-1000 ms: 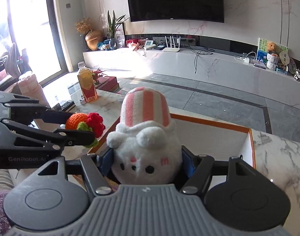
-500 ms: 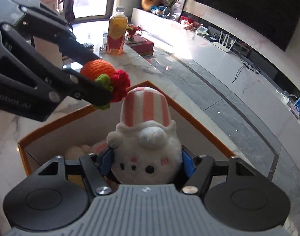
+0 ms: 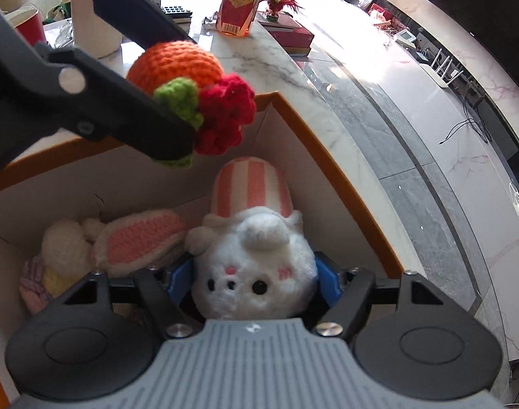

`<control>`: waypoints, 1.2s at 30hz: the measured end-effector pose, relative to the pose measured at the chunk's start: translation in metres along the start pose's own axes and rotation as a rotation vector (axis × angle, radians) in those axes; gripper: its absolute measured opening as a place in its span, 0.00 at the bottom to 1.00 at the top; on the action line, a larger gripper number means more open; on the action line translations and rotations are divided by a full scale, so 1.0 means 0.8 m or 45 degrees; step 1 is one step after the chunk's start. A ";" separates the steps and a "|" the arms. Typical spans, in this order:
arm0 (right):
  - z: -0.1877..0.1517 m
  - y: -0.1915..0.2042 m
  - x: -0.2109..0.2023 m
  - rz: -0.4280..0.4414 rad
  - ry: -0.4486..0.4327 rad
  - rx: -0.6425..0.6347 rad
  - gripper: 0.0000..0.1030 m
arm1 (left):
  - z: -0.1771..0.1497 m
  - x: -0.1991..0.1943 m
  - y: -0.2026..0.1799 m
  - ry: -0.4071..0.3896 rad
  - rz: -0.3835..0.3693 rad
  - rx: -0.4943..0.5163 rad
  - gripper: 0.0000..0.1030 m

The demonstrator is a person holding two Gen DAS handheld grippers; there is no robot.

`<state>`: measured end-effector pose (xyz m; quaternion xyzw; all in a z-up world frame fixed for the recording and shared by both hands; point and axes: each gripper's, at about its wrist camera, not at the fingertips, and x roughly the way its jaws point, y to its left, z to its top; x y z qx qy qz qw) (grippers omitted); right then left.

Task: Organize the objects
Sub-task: 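Lower the cat and fruit into the orange box and release both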

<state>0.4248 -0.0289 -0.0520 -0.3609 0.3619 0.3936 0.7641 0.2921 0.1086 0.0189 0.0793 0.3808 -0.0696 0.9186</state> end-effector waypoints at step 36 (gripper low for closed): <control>-0.069 -0.024 -0.075 0.028 -0.151 0.590 0.42 | -0.020 0.069 -0.071 0.230 0.179 0.560 0.56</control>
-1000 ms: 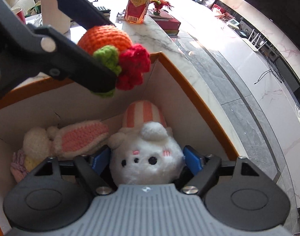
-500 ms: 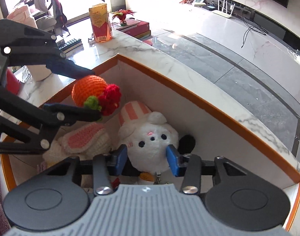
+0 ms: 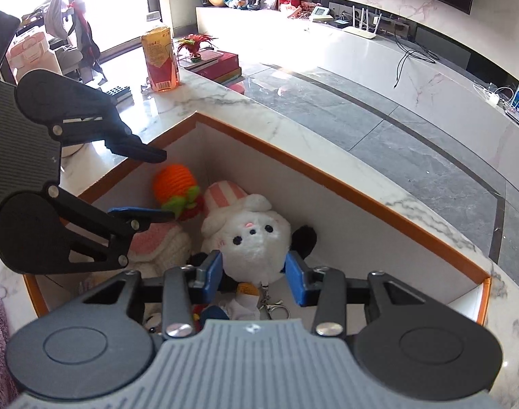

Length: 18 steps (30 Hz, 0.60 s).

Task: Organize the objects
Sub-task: 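Lower the cat and fruit into the orange box and release both, then move both grippers back to the items on the table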

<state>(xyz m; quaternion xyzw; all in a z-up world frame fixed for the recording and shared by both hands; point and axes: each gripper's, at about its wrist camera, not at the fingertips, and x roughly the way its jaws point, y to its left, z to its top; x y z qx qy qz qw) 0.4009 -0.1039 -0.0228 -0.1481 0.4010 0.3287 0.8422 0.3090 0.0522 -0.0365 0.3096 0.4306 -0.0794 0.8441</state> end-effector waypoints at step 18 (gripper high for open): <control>-0.061 0.057 -0.150 -0.124 -0.101 0.219 0.42 | -0.026 -0.174 -0.034 -0.303 -0.086 -0.206 0.57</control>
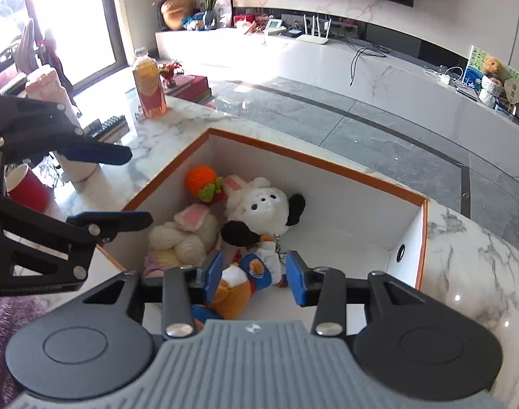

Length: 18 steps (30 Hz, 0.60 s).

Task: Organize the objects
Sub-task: 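Move both grippers back to the items on the table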

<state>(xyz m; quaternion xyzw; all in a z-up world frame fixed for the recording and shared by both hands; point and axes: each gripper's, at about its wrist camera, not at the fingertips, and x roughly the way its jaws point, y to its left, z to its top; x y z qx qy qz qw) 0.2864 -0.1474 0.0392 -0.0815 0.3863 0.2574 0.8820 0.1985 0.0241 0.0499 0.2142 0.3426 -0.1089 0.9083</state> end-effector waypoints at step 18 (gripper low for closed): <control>-0.202 0.054 -0.116 -0.164 -0.092 0.378 0.43 | -0.092 -0.071 -0.075 -0.094 -0.260 -0.517 0.57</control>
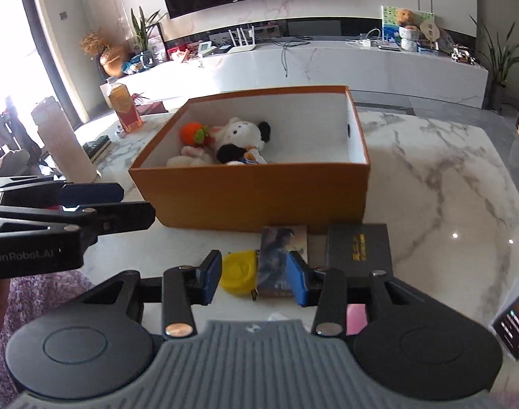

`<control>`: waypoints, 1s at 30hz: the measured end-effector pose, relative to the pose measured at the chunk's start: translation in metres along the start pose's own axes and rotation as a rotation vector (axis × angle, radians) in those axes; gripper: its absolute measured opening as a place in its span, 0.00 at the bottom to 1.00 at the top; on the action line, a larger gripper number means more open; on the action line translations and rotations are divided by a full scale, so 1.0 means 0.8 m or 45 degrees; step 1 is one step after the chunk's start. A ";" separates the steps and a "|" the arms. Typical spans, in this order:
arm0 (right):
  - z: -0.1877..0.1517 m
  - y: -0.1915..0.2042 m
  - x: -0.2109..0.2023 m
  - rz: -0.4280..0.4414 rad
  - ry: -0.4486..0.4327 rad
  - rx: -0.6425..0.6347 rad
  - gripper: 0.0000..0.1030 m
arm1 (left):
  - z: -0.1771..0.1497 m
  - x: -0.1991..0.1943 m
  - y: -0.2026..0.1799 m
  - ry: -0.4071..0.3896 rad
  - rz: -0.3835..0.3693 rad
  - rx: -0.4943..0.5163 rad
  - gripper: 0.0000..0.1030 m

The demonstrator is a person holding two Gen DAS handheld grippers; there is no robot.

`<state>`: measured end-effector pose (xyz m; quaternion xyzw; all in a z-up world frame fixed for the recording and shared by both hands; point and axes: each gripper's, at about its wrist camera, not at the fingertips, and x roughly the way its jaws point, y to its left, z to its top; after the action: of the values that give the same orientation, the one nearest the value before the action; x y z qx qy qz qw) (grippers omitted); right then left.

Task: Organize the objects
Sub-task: 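Move both grippers back to the items on the table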

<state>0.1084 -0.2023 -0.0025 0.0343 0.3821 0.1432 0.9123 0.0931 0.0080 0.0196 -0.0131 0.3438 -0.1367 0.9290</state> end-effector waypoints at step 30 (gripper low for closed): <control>-0.083 -0.091 0.030 -0.205 0.215 0.383 0.84 | -0.095 0.136 -0.064 0.494 -0.145 -0.077 0.66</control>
<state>0.0949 -0.2682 -0.0786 0.1276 0.4760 0.0135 0.8701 0.1106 -0.0645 -0.1011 -0.0337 0.5191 -0.1784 0.8352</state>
